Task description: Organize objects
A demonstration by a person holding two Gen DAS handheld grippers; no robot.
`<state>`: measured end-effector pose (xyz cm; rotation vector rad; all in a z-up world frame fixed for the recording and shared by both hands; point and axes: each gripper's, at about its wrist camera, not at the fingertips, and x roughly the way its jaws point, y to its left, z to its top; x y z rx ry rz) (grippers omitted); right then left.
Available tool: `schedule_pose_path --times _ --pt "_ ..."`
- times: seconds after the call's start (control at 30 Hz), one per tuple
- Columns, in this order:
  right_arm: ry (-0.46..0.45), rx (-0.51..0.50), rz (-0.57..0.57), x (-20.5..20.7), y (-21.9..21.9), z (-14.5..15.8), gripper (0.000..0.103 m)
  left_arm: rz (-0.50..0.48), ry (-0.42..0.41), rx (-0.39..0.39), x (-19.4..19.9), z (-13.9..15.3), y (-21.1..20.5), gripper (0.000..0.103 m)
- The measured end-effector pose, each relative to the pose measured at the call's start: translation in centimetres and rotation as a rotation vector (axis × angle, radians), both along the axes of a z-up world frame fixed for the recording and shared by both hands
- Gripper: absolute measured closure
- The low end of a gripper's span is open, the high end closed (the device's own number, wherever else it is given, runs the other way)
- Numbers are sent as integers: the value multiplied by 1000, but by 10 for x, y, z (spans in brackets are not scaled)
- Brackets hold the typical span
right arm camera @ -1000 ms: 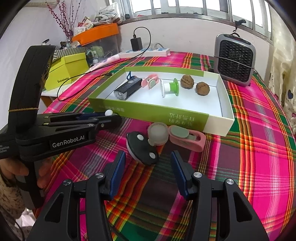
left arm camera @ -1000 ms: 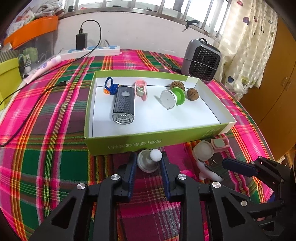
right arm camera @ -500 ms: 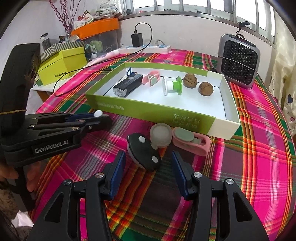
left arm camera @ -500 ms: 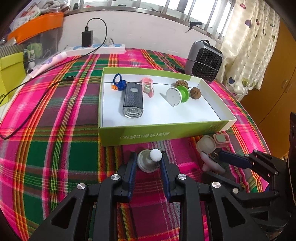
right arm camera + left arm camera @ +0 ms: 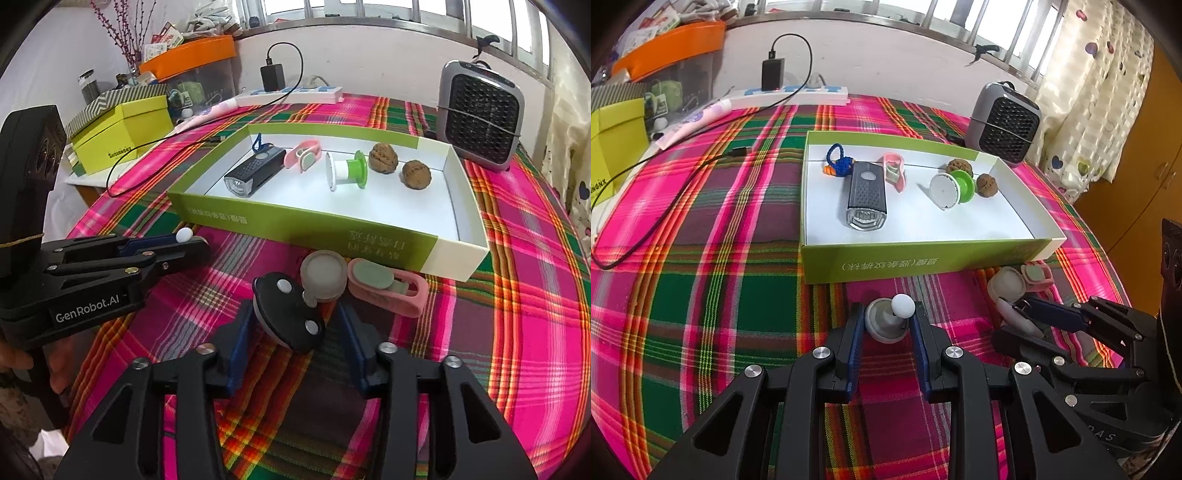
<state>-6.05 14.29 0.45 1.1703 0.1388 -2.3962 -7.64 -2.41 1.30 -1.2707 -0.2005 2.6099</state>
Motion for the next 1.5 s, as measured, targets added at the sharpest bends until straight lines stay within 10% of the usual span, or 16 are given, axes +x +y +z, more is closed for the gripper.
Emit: schedule_pose_path --times 1.5 --pt "29 -7 6 5 -2 3 75 3 10 2 1 5 -1 81"
